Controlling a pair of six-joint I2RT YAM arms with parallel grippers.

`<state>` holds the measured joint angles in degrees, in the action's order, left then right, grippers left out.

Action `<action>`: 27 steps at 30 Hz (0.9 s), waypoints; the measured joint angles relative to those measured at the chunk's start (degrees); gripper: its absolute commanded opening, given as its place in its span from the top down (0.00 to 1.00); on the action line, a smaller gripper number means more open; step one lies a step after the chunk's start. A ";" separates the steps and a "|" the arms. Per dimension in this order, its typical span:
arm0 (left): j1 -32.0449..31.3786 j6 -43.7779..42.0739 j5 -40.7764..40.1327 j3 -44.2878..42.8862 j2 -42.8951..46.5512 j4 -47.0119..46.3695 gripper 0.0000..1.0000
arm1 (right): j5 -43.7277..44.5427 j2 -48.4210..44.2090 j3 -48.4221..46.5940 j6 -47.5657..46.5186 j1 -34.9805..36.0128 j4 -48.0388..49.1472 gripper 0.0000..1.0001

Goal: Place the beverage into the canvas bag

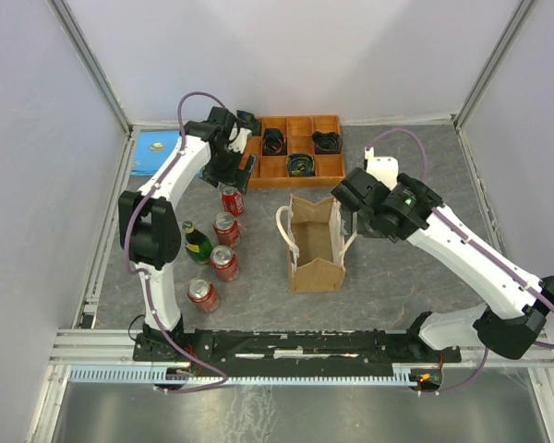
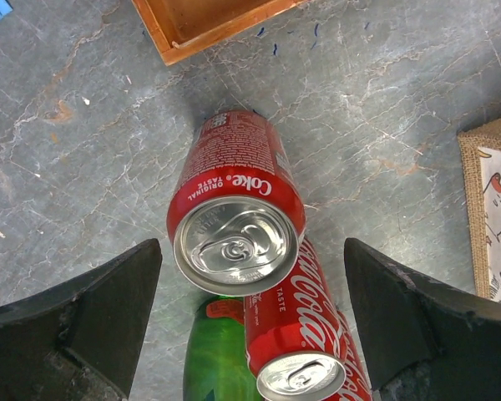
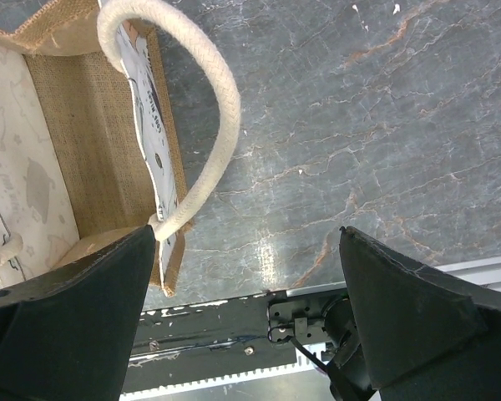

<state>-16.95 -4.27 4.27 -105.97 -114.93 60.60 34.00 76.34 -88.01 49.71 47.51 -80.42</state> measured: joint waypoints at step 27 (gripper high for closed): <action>-0.28 -1.36 -2.99 0.28 -2.69 0.17 0.25 | -0.50 -3.13 3.52 1.77 0.00 0.00 0.01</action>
<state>-17.23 -5.63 1.28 -105.69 -117.62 60.77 33.50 73.21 -84.49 51.48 47.51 -80.42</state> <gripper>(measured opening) 0.782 0.991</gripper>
